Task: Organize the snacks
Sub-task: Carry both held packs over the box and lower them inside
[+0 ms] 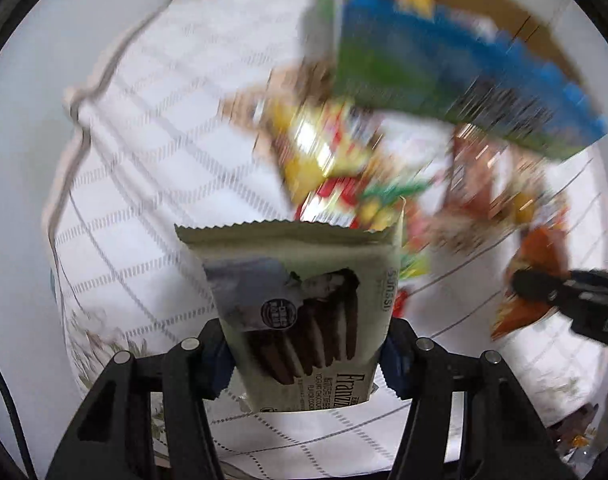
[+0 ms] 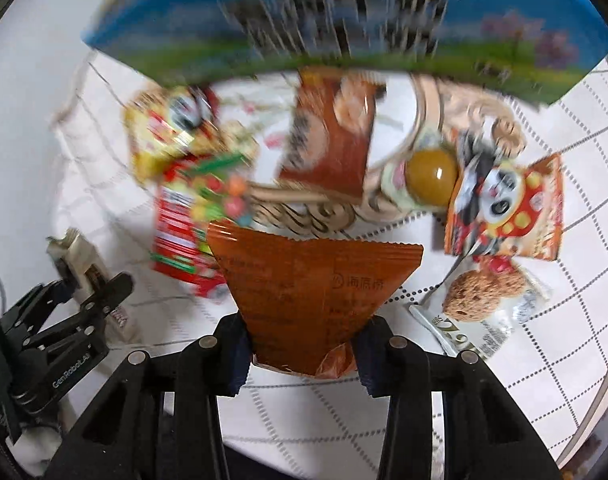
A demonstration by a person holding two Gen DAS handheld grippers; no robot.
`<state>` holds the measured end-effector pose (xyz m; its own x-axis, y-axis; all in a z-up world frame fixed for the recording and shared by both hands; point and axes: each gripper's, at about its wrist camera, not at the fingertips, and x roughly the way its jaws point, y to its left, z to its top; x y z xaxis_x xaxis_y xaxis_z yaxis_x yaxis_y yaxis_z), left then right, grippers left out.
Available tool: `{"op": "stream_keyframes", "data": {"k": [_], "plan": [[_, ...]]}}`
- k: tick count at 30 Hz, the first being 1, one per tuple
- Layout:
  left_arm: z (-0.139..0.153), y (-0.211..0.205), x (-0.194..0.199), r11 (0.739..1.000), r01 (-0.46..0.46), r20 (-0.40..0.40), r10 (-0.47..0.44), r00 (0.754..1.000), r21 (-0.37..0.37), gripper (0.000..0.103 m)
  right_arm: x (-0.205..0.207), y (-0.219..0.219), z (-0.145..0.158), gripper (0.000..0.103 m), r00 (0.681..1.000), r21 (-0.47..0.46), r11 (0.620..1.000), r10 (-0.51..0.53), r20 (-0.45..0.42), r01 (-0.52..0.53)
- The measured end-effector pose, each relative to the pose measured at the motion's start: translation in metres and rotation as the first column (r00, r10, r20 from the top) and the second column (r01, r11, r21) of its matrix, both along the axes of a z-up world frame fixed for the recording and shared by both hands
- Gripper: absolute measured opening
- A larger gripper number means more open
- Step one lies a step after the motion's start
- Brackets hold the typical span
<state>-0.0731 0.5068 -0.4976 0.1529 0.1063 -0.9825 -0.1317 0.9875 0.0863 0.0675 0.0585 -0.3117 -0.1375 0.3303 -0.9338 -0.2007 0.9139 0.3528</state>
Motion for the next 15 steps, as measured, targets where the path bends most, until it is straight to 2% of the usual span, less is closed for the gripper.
{"op": "stream_keyframes", "data": {"k": [4, 7, 8, 11, 15], "plan": [[0.047, -0.014, 0.032, 0.995, 0.051, 0.080, -0.044, 0.996, -0.081, 0.056, 0.025, -0.017, 0.055, 0.045, 0.999, 0.087, 0.996, -0.026, 0.041, 0.023], [0.079, 0.001, 0.047, 0.989, 0.088, 0.126, -0.072, 0.989, -0.123, 0.056, 0.049, -0.028, 0.093, 0.045, 0.995, 0.124, 0.992, -0.044, 0.085, 0.033], [0.081, 0.010, 0.057, 0.987, 0.100, 0.139, -0.082, 0.987, -0.127, 0.056, 0.055, -0.034, 0.102, 0.045, 0.994, 0.128, 0.991, -0.047, 0.099, 0.034], [0.123, 0.041, 0.052, 0.985, 0.135, 0.168, -0.116, 0.979, -0.108, 0.056, 0.085, -0.036, 0.128, 0.045, 0.985, 0.112, 0.993, -0.059, 0.161, 0.041], [0.133, 0.083, 0.078, 0.986, 0.158, 0.149, -0.150, 0.977, -0.047, 0.056, 0.138, -0.049, 0.141, 0.045, 0.978, 0.055, 0.997, -0.065, 0.196, 0.055]]}}
